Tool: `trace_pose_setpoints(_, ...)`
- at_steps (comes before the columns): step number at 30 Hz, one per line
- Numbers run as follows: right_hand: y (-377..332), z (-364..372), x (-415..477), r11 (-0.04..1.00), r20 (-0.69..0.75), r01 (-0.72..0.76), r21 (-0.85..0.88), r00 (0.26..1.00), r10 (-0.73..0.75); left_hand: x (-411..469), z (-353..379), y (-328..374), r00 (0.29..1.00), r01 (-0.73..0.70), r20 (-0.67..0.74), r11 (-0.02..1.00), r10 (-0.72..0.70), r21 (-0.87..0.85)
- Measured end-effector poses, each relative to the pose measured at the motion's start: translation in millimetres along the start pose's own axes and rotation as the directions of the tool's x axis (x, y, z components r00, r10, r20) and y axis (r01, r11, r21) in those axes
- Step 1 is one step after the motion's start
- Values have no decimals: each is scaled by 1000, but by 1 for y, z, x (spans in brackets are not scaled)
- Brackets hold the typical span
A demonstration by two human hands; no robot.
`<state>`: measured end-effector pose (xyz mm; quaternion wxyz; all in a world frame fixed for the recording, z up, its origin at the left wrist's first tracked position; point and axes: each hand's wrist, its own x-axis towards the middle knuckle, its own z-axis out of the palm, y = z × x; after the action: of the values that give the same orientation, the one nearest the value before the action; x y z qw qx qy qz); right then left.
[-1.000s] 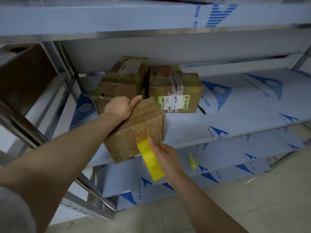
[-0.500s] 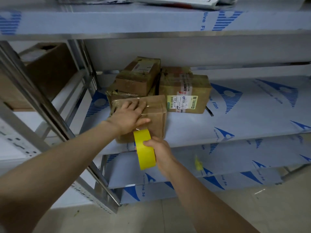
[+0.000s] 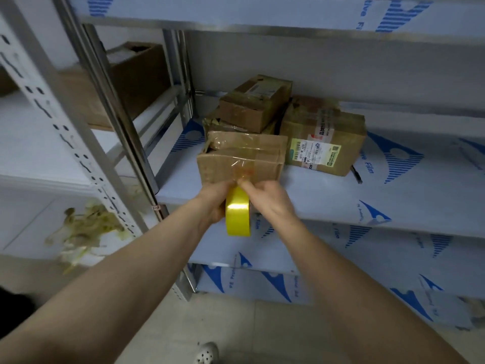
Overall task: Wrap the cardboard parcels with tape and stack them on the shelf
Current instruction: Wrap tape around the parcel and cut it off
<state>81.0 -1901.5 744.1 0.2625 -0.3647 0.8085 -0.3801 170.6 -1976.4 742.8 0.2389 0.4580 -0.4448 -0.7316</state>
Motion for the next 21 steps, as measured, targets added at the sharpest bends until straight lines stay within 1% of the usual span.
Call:
trace_pose_setpoints(1, -3, -8, 5, 968, -130, 88, -233, 984, -121, 2, 1, 0, 1000, -4, -8, 1000, 4, -21)
trace_pose_setpoints(2, -7, -16, 12, 904, -225, 173, -392, 934, -277, 3, 0, -1, 1000, -2, -12, 999, 1, -38)
trace_pose_setpoints(3, -12, -23, 22, 836, -239, 266, -481, 877, -417, 4, -1, -3, 1000, 7, -10, 999, -7, -48)
trace_pose_setpoints(4, -17, -28, 33, 765, -154, 354, -539, 851, -503, 6, -1, -4, 1000, 21, 0, 998, -21, -53)
trace_pose_setpoints(5, -21, -31, 45, 695, -1, 434, -573, 847, -531, 7, -1, -6, 999, 38, 17, 998, -37, -51)
trace_pose_setpoints(6, -24, -30, 56, 624, 166, 491, -608, 847, -505, 10, -1, -7, 998, 48, 34, 998, -46, -41)
trace_pose_setpoints(7, -24, -27, 66, 563, 291, 518, -644, 846, -446, 13, 0, -9, 998, 50, 41, 998, -49, -25)
trace_pose_setpoints(8, -23, -24, 74, 520, 347, 523, -676, 848, -401, 16, 2, -10, 999, 30, 37, 1000, -30, -4)
trace_pose_setpoints(10, -20, -23, 86, 490, 341, 509, -708, 853, -395, 23, 5, -12, 999, -42, 10, 999, 42, 25)
trace_pose_setpoints(12, -19, -23, 95, 488, 331, 517, -703, 846, -419, 28, 8, -14, 996, -90, -14, 996, 90, 28)
trace_pose_setpoints(15, -20, -25, 104, 484, 353, 539, -689, 834, -425, 31, 6, -21, 995, -96, 7, 992, 96, 83)
trace_pose_setpoints(19, -20, -26, 106, 464, 359, 543, -699, 829, -429, 34, -3, -26, 991, -136, 31, 970, 133, 199)
trace_pose_setpoints(21, -20, -28, 105, 460, 376, 538, -706, 836, -400, 35, -4, -25, 993, -110, 51, 980, 102, 168)
